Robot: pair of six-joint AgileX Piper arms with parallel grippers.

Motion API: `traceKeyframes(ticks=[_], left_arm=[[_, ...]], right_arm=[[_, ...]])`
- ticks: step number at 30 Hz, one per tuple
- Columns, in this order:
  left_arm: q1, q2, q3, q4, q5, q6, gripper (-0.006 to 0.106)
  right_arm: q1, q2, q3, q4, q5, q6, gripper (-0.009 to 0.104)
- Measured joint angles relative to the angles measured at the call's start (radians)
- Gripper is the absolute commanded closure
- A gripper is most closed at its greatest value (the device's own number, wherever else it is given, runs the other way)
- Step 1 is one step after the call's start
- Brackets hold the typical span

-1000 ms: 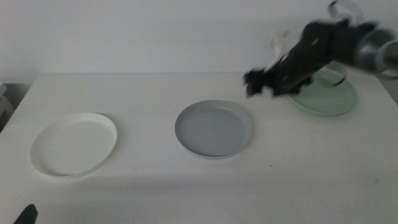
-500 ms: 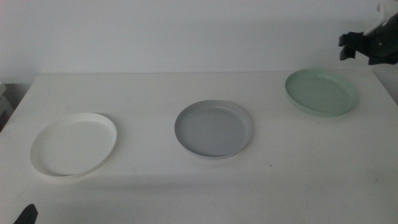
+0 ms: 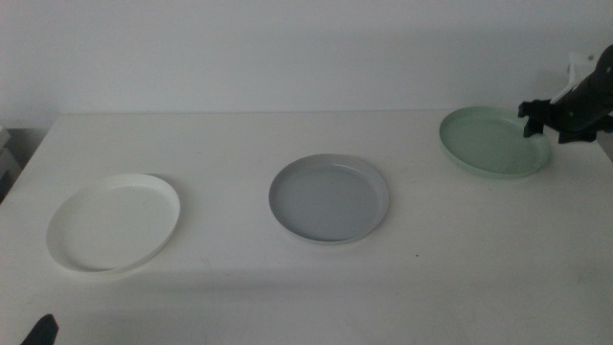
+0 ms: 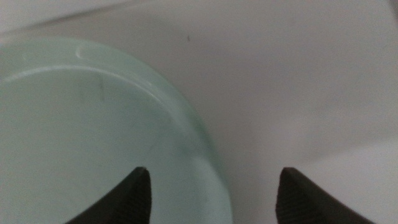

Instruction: Stack the three bowls on top of each other.

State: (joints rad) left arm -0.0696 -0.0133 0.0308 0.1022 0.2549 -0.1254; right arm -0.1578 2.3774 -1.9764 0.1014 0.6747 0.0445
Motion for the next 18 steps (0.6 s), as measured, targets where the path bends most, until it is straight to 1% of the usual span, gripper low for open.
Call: traceKeyframes(ticks=[4,7,10,15,18], left_arm=[[0.000,0.000,0.000,0.000,0.000,0.000,-0.002],[0.000,0.000,0.000,0.000,0.000,0.000,-0.002],[0.000,0.000,0.000,0.000,0.000,0.000,-0.002],[0.000,0.000,0.000,0.000,0.000,0.000,-0.002],[0.000,0.000,0.000,0.000,0.000,0.000,-0.002]], right_arm=[[0.000,0.028,-0.004,0.000,-0.014,-0.001,0.058],[0.000,0.037,-0.004,0.000,-0.022,-0.005,0.075],[0.000,0.039,-0.004,0.000,-0.026,-0.017,0.097],[0.000,0.028,-0.003,0.004,-0.012,-0.020,0.096],[0.003,-0.021,0.045,0.012,-0.013,-0.024,0.096]])
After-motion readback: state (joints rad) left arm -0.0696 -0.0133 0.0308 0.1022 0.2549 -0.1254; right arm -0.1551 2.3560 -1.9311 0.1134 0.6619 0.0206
